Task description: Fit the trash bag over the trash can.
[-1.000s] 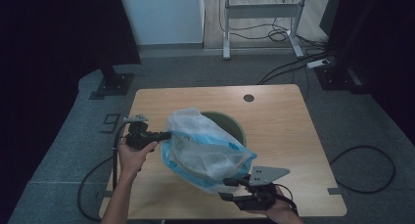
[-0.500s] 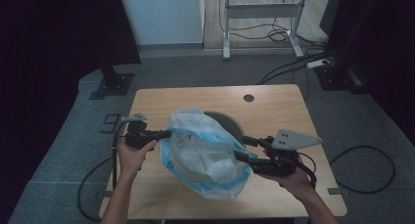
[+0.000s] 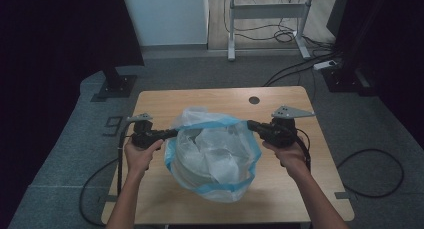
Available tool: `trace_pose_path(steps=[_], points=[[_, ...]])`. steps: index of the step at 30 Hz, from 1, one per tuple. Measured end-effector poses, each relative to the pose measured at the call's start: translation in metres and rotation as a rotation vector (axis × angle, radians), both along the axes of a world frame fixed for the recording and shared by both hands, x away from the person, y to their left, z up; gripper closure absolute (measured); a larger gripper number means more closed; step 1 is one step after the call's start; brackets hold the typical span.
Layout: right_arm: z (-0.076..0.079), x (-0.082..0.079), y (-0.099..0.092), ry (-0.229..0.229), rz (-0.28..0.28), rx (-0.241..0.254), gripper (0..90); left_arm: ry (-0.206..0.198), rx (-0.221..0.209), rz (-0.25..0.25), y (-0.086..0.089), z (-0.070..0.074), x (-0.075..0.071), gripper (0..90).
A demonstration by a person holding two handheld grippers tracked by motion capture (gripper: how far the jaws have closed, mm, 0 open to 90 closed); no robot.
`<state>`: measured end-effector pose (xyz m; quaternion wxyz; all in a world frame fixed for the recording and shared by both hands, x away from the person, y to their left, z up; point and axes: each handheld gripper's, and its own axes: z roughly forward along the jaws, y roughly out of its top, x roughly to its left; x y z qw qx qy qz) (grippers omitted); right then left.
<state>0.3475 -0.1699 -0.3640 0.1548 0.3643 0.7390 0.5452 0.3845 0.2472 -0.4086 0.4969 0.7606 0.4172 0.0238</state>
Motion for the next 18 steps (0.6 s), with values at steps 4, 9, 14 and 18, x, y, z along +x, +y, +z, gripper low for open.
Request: trace_pose_path(steps=[4,9,14,18], points=[[-0.004,0.014,-0.003,-0.009,-0.039,-0.009,89.4,-0.032,0.008,0.002,-0.001,0.001,0.002,90.0],[-0.016,0.037,-0.007,0.039,-0.097,-0.012,89.5,-0.028,0.032,0.018,-0.004,0.001,0.009,90.0],[-0.043,0.058,-0.008,0.129,-0.118,-0.026,89.5,0.015,0.051,0.028,-0.008,-0.006,0.014,90.0],[-0.058,0.060,-0.006,0.158,-0.104,-0.044,89.5,0.060,0.051,0.023,-0.011,-0.012,0.018,90.0]])
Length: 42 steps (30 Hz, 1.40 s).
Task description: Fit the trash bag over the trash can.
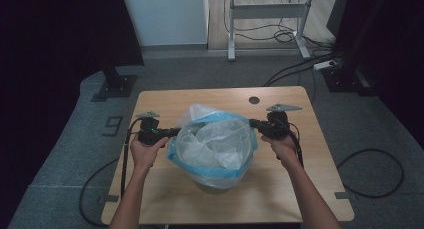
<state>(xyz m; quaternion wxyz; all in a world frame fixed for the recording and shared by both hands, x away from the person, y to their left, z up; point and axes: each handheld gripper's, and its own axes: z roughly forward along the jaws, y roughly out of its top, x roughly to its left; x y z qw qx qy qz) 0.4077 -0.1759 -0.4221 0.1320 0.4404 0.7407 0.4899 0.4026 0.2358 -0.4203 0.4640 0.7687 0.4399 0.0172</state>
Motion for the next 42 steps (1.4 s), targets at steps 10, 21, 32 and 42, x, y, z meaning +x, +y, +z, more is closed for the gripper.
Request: trace_pose_path(steps=[10,21,32,42], points=[[-0.017,0.005,0.011,0.086,-0.004,-0.073,89.4,0.111,0.073,0.003,-0.010,-0.011,0.009,90.0],[-0.039,-0.005,-0.009,0.106,-0.087,-0.011,78.2,0.086,0.038,-0.004,0.004,-0.019,-0.002,88.0],[0.041,-0.086,-0.012,-0.106,0.187,0.127,56.5,0.064,0.029,-0.004,0.006,-0.013,-0.006,88.0],[0.046,-0.128,0.011,-0.092,0.379,0.077,54.5,0.048,0.023,-0.003,0.006,-0.006,-0.010,88.0]])
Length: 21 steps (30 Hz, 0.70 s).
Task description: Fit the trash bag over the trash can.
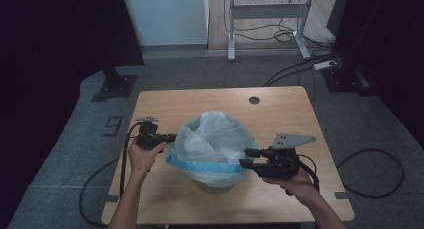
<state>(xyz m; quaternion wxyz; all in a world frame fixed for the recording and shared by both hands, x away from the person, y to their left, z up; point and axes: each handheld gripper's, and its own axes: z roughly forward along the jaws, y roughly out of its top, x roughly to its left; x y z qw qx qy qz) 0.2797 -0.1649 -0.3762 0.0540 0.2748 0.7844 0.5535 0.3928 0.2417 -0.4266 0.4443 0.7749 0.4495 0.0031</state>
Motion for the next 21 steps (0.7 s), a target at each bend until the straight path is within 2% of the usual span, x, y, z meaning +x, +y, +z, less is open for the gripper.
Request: trace_pose_path(steps=[4,9,14,19,21], points=[[-0.004,-0.010,0.005,-0.004,0.064,0.000,53.8,-0.003,-0.003,-0.001,0.000,0.002,-0.001,88.0],[-0.007,-0.017,0.012,-0.041,0.112,-0.041,57.7,0.000,-0.003,0.001,0.000,0.002,-0.001,88.0],[-0.014,-0.027,0.018,-0.067,0.162,-0.088,66.9,0.002,-0.004,0.003,0.000,0.001,-0.001,87.9],[-0.037,-0.027,0.022,-0.046,0.178,-0.112,87.8,0.006,-0.006,0.003,-0.001,-0.001,-0.001,87.9],[-0.047,-0.027,0.024,-0.044,0.176,-0.114,89.0,0.006,-0.006,0.004,0.000,-0.002,-0.001,88.0]])
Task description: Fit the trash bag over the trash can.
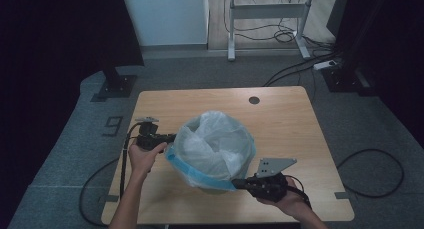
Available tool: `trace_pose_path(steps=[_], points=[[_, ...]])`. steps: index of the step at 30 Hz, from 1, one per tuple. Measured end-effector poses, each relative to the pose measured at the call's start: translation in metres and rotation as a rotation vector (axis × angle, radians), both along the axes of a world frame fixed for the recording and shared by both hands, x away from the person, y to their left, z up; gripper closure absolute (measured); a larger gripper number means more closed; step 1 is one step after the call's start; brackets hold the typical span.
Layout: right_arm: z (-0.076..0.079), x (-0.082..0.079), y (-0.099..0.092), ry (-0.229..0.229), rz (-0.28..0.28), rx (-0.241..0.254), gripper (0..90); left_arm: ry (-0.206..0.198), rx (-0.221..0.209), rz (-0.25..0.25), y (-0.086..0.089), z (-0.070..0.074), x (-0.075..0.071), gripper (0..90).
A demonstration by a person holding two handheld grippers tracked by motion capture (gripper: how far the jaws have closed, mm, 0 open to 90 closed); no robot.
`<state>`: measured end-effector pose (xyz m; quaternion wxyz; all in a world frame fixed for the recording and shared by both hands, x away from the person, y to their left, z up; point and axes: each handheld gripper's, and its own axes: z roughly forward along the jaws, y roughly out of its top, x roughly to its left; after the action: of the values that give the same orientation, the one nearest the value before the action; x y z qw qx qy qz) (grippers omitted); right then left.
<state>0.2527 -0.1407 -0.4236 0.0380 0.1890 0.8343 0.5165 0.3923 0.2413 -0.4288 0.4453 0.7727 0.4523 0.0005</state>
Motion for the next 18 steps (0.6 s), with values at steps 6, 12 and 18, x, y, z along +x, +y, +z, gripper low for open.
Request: trace_pose_path(steps=[6,12,18], points=[[-0.038,0.004,0.008,0.031,-0.034,-0.019,89.3,0.003,-0.004,0.004,0.003,-0.006,0.000,87.9],[-0.071,0.020,0.005,0.081,-0.104,-0.006,89.2,-0.008,-0.015,-0.002,0.006,-0.010,-0.003,85.5],[-0.065,0.016,-0.002,0.074,-0.123,0.065,77.4,-0.109,-0.015,0.038,0.014,-0.001,-0.012,53.9]])
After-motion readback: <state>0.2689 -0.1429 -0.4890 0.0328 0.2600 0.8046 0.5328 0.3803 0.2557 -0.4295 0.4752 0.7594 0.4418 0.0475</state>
